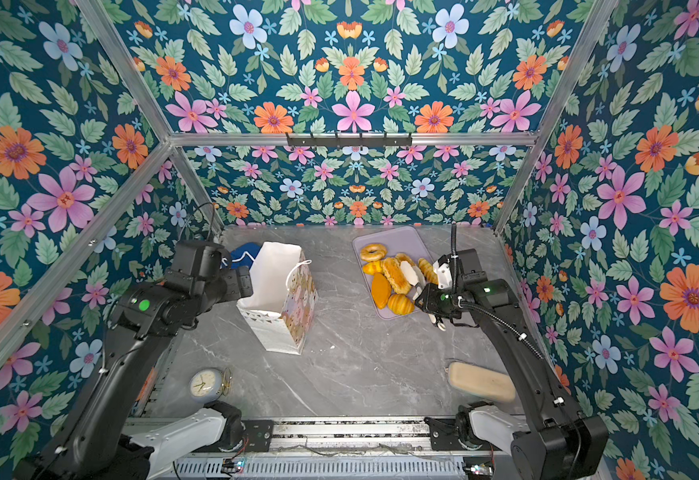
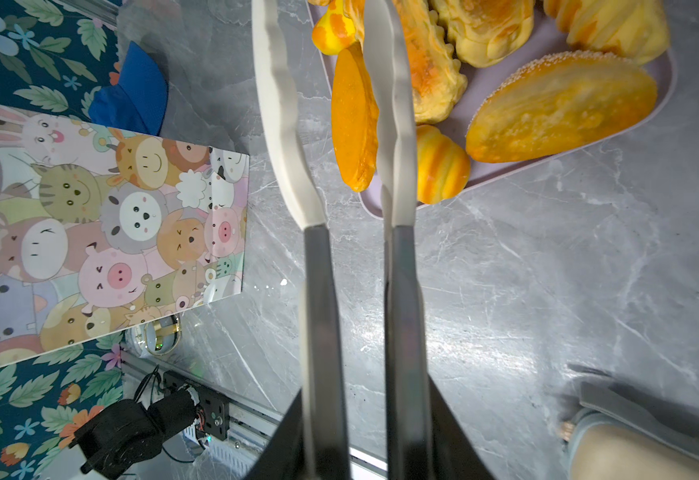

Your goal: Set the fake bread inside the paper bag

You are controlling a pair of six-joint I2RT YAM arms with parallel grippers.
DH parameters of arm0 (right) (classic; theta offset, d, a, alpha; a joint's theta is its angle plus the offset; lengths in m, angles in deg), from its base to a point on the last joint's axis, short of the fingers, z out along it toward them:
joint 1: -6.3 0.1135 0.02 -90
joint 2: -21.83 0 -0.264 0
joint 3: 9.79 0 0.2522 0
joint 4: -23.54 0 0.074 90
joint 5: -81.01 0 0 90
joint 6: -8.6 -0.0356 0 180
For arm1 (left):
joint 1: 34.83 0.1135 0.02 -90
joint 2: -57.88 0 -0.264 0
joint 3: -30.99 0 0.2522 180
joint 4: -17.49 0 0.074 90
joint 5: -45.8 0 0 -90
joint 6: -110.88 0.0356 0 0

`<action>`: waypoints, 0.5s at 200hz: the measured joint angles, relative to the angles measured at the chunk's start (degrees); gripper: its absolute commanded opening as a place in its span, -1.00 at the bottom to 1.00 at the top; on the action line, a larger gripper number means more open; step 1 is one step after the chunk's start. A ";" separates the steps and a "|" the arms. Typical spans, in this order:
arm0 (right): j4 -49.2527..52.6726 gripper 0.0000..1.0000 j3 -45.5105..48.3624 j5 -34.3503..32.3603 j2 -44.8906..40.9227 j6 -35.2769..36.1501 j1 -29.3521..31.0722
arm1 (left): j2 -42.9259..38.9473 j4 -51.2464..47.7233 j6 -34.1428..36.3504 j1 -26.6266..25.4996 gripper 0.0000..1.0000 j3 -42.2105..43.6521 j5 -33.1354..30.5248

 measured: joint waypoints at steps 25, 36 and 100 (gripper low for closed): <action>1.14 -0.26 -0.31 0.37 -0.52 0.00 0.00 | 0.94 1.90 2.16 3.04 0.91 1.84 4.44; 1.77 -0.27 -0.50 0.35 -0.52 0.02 0.00 | 1.38 2.95 2.58 4.37 0.88 2.89 6.03; 2.75 -0.24 1.79 -3.43 -2.71 0.02 0.00 | 3.37 8.59 5.09 8.07 0.34 8.44 13.25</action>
